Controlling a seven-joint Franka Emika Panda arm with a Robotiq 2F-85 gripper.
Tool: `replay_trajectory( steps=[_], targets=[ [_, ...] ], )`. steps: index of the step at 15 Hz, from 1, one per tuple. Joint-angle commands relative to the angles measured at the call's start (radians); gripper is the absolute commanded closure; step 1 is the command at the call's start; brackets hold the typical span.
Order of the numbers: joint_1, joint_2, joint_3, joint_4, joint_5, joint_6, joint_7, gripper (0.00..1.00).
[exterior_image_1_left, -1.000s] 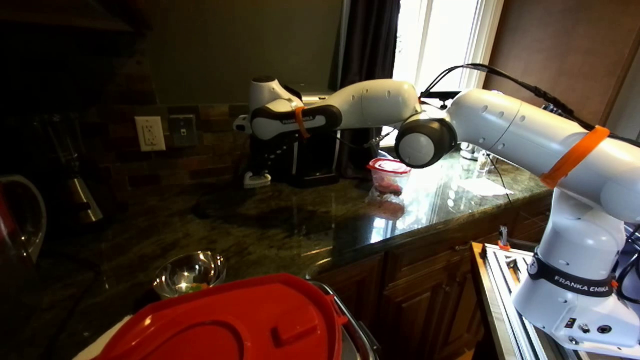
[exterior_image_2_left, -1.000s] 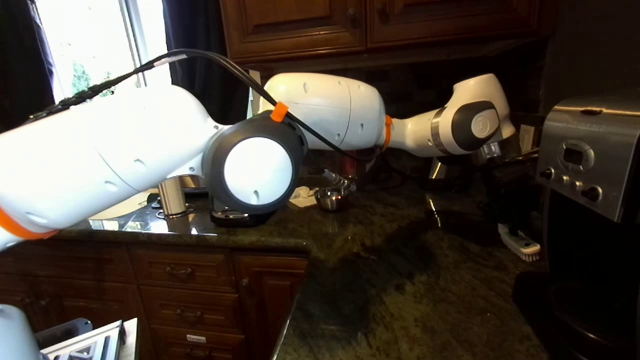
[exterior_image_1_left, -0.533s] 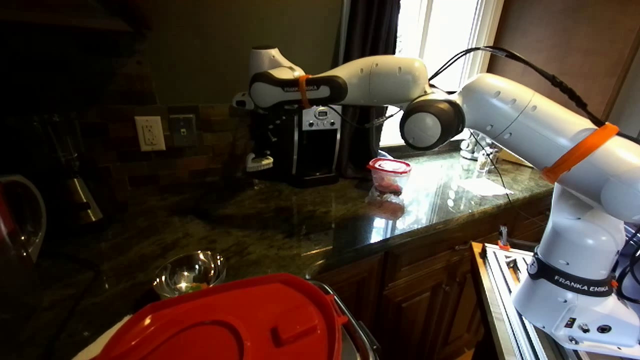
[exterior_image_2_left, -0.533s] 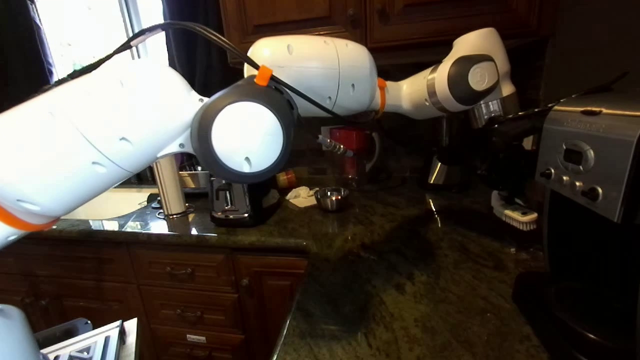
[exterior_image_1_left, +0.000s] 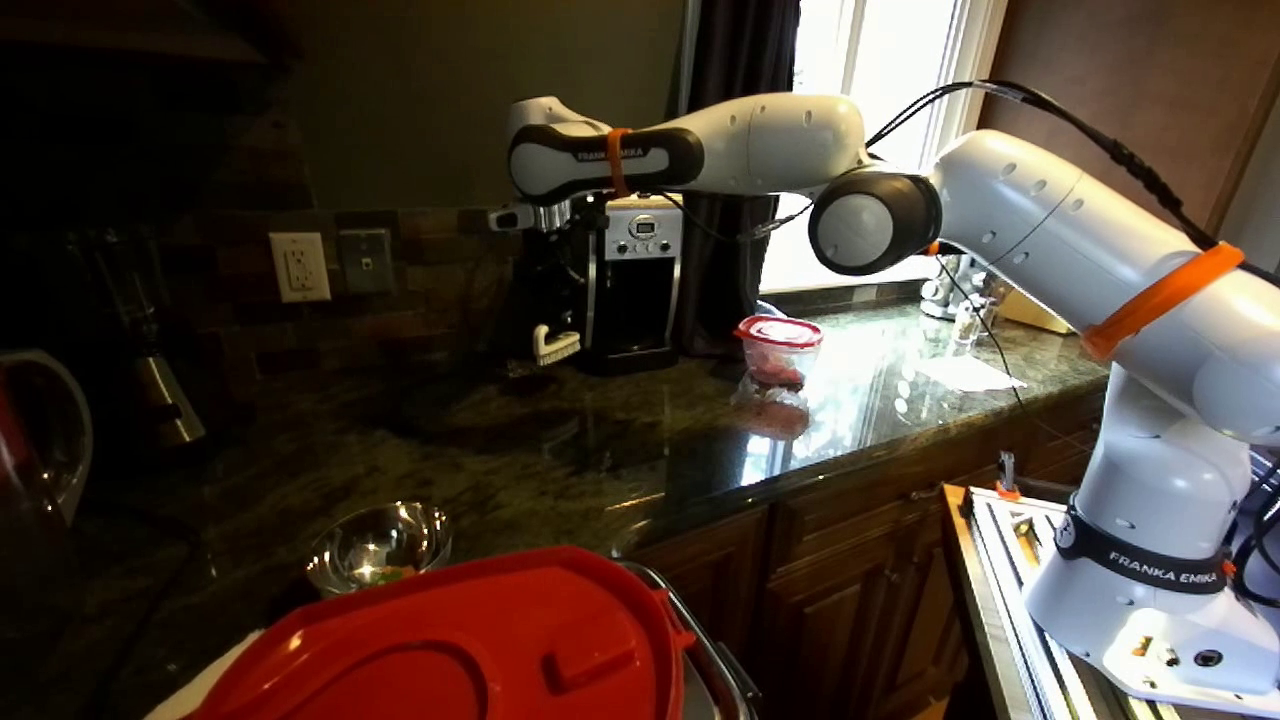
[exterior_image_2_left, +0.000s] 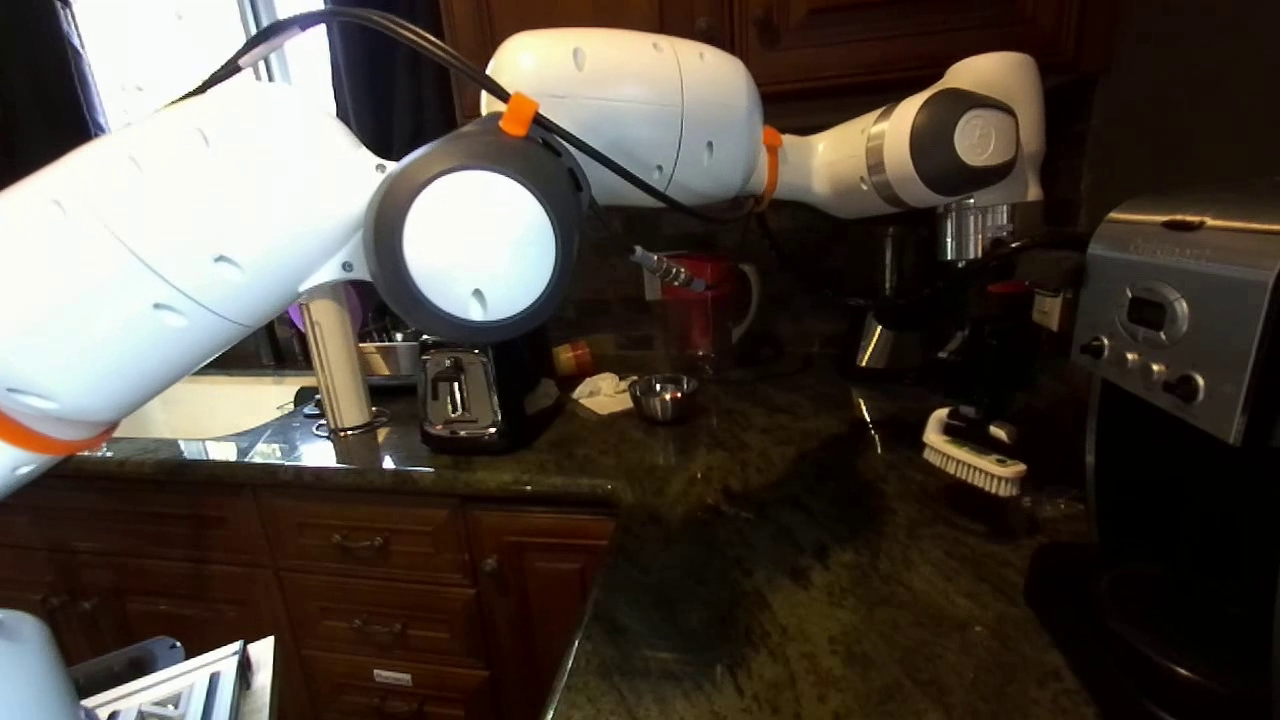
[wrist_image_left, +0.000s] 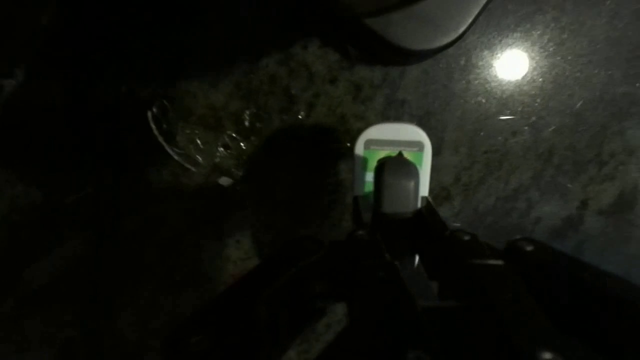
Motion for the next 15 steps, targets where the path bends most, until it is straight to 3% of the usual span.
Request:
replay_trajectory(
  steps=[1,7,12,13,14,15],
  targets=[
    [-0.006,-0.101,0.047,-0.162,0.020,-0.053,-0.131,0.94],
    [-0.032,-0.243,0.105,-0.420,0.074,0.026,-0.155,0.94],
    [-0.047,-0.356,0.086,-0.630,0.029,0.206,-0.214,0.94],
    [-0.066,-0.379,0.095,-0.676,0.066,0.251,-0.194,0.94],
    [-0.037,-0.285,0.079,-0.515,0.050,0.169,-0.192,0.94],
    [-0.042,-0.296,0.077,-0.535,0.051,0.182,-0.192,0.77]
  ],
)
